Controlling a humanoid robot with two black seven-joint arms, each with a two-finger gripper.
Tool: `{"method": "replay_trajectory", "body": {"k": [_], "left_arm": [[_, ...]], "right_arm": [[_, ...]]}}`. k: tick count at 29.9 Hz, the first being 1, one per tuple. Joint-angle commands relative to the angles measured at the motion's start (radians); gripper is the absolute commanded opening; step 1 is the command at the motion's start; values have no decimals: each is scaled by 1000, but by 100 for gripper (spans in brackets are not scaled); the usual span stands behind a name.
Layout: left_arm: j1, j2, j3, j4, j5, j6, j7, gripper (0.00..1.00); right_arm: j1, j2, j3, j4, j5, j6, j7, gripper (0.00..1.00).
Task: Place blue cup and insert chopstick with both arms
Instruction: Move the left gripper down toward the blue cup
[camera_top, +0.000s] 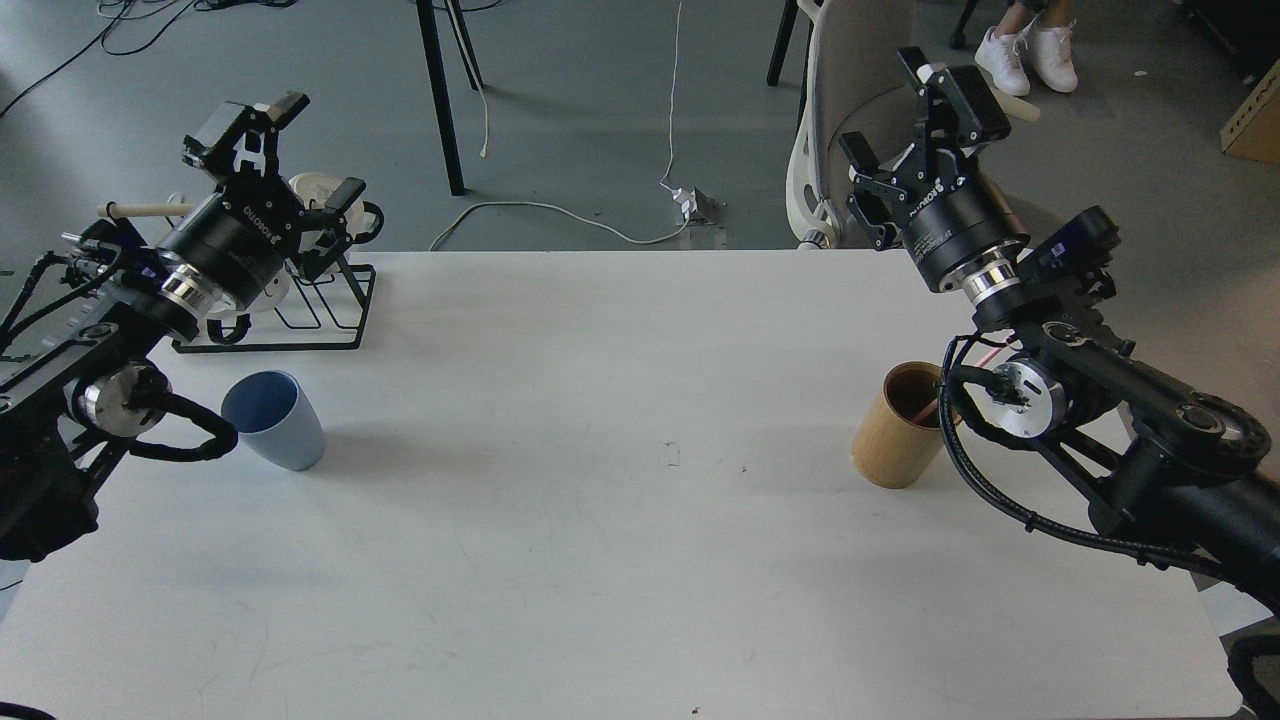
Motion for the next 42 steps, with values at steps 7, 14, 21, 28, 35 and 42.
{"method": "replay_trajectory", "body": {"k": [7, 14, 21, 28, 35, 42], "left_arm": [[-24, 31, -56, 34, -64, 0, 0, 99], [-21, 115, -146, -245, -58, 0, 0, 99], [-4, 355, -137, -417, 84, 0, 0, 99], [0, 562, 210, -409, 838, 357, 0, 99], [3, 570, 403, -348, 956, 490, 0, 99], [13, 427, 443, -134, 1053, 492, 0, 99]], "right_arm": [[-5, -3, 0, 0, 2, 2, 0, 94], [-29, -18, 20, 20, 2, 0, 0, 94], [-61, -41, 81, 11, 0, 7, 0, 95], [-63, -46, 104, 14, 0, 7, 0, 95], [-103, -41, 103, 9, 0, 7, 0, 95], [-110, -46, 104, 9, 0, 7, 0, 95]]}}
